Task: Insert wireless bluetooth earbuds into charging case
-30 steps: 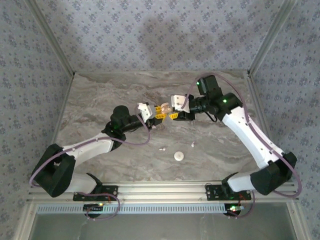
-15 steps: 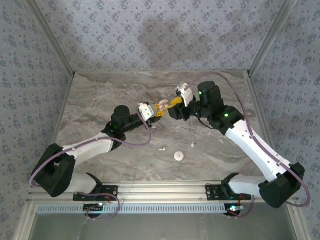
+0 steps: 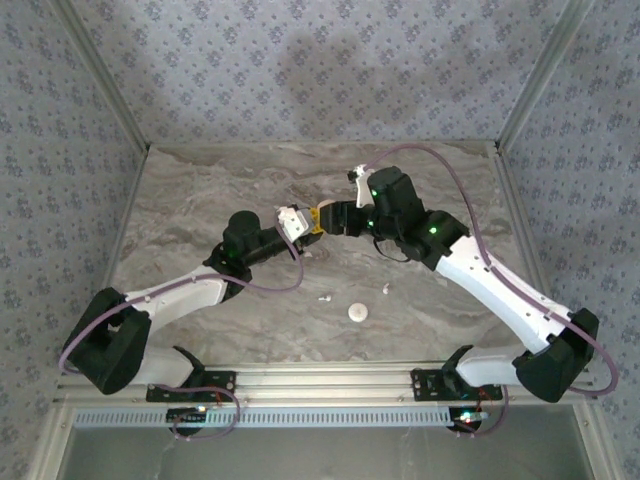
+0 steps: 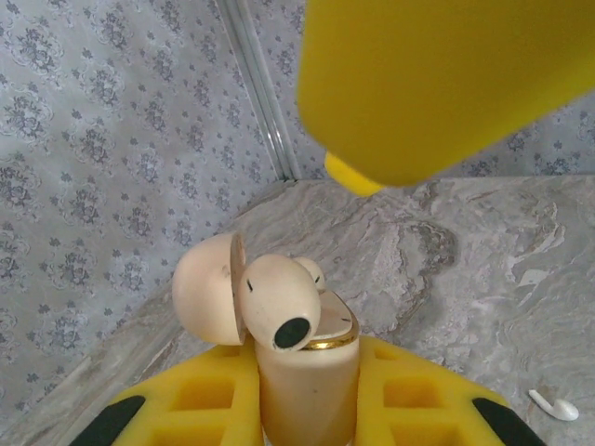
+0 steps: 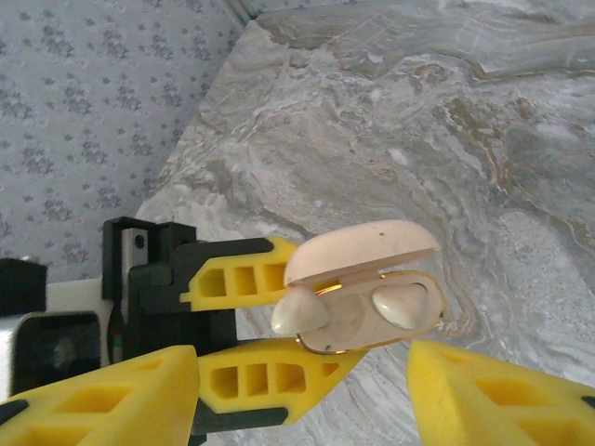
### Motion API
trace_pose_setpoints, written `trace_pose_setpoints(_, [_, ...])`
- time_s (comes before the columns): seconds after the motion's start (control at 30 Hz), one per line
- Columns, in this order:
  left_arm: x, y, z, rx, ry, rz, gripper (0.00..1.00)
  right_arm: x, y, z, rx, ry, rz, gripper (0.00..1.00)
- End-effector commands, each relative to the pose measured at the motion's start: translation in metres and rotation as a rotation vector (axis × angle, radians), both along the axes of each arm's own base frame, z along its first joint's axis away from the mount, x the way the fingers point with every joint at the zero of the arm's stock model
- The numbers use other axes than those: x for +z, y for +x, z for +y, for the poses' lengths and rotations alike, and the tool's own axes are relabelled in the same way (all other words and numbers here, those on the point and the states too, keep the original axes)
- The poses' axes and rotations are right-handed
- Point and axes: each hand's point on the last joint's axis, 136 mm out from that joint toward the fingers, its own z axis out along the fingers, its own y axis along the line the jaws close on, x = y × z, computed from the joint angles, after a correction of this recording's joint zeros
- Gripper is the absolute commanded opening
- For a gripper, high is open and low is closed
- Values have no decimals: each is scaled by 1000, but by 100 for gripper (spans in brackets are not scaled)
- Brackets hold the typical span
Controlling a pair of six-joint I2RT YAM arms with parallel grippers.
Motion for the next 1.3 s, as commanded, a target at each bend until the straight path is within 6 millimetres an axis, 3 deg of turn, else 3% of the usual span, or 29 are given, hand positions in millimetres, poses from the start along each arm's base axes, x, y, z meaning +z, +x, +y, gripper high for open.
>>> trace_pose_setpoints(0.0, [29, 1, -1, -1, -50, -50, 11, -3, 7, -5, -70, -24, 30, 65])
trace_pose_setpoints(0.27, [29, -1, -2, -12, -56, -42, 11, -8, 12, 7, -40, -10, 46, 71])
trace_pose_setpoints(0.47, [30, -2, -1, -13, -60, -42, 11, -14, 15, 6, -47, -20, 60, 72])
trace_pose_setpoints(0.87, [34, -3, -1, -17, -73, -43, 11, -34, 14, -14, -78, -55, 130, 55])
trace_pose_setpoints(1.27, [35, -4, -1, -17, -77, -43, 11, -41, 10, -22, -63, -57, 168, 52])
